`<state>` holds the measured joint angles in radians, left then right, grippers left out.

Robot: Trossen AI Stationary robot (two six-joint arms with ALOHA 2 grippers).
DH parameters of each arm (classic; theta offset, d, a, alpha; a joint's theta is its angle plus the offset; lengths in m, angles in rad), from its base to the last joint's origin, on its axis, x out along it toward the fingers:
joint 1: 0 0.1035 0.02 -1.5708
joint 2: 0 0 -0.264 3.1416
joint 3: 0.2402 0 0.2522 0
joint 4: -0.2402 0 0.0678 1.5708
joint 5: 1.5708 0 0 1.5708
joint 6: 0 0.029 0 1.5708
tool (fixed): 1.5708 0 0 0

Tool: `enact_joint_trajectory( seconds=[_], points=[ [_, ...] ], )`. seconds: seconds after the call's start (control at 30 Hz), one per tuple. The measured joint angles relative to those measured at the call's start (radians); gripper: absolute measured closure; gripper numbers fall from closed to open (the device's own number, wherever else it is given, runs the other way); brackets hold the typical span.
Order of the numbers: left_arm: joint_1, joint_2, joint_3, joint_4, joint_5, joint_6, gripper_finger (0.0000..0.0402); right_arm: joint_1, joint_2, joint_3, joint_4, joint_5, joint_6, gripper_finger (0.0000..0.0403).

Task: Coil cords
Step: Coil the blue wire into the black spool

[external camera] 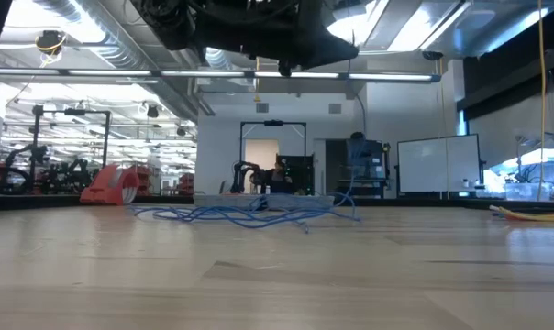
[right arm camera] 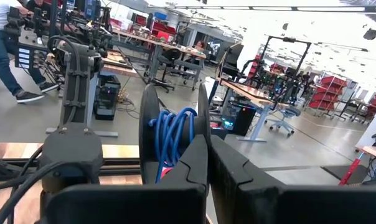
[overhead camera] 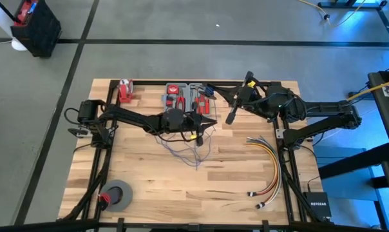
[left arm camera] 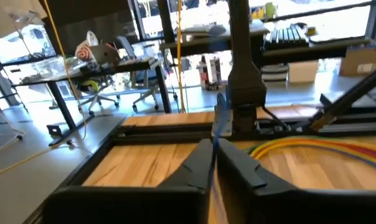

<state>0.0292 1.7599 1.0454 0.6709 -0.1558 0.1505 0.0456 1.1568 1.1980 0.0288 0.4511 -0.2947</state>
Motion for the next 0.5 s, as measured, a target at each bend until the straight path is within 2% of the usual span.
enact_joint_trajectory(
  seconds=[0.07,0.17,0.37,0.5],
  points=[
    [0.000,0.000,0.000,-0.012,-0.008,0.004,0.0393,0.001,0.000,0.000,-0.003,-0.015,0.000,0.0397],
    [0.000,-0.010,0.000,-0.046,-0.075,0.020,0.0391,0.021,-0.002,0.000,-0.004,-0.030,0.003,0.0397],
    [-0.001,-0.109,-0.003,-0.282,-0.263,0.062,0.0396,0.102,-0.007,-0.001,-0.052,0.017,-0.027,0.0397],
    [0.000,-0.198,-0.004,-0.475,-0.318,0.056,0.0399,0.143,-0.008,-0.001,-0.128,0.058,-0.025,0.0397]
  ],
)
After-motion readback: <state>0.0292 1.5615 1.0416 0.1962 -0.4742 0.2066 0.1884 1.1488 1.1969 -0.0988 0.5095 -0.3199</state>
